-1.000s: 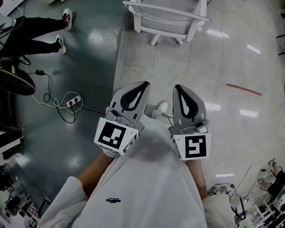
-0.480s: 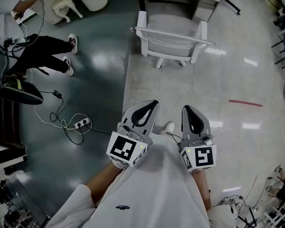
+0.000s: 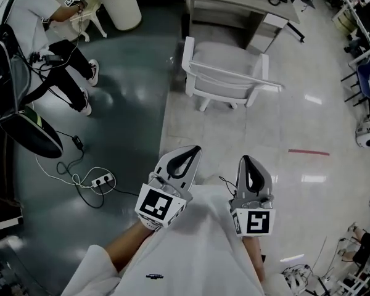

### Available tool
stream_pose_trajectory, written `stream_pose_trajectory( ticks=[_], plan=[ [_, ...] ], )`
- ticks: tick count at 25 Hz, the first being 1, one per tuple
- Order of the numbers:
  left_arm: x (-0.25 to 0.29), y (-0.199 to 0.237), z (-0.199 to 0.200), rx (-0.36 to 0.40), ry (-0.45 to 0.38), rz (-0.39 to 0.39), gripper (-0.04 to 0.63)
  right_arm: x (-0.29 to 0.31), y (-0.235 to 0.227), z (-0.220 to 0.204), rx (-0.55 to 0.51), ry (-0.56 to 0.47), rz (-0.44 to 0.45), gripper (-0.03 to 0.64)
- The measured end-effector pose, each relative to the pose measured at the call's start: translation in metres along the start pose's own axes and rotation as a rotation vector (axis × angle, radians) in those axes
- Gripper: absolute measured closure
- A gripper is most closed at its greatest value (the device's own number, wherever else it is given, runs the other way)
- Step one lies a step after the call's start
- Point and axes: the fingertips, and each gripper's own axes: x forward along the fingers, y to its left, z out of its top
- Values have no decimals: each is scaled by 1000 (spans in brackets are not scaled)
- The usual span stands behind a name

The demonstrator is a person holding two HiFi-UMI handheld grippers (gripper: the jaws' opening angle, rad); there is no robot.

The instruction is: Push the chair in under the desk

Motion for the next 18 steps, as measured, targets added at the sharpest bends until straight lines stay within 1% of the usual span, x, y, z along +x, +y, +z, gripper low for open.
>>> stream_pose_trajectory(
  ticks=[3, 7, 10, 12, 15, 18],
  plan=[
    [2, 9, 4, -20, 17, -12, 589, 13, 1, 1, 26, 25, -26, 606],
    [12, 21, 4, -49, 55, -28, 588, 33, -3, -3, 25, 46, -55, 606],
    [21, 37, 7, -31, 42, -34, 589, 50, -3, 0, 29, 42, -55, 605],
    [30, 47, 7, -28, 54, -33, 588, 62, -8, 0, 34, 37, -59, 606],
    [51, 62, 10, -1, 56, -31, 589, 85, -24, -7, 43, 45, -73, 606],
    [81, 78, 19, 9, 55, -19, 588, 117, -47, -8, 39, 52, -63, 604]
  ],
)
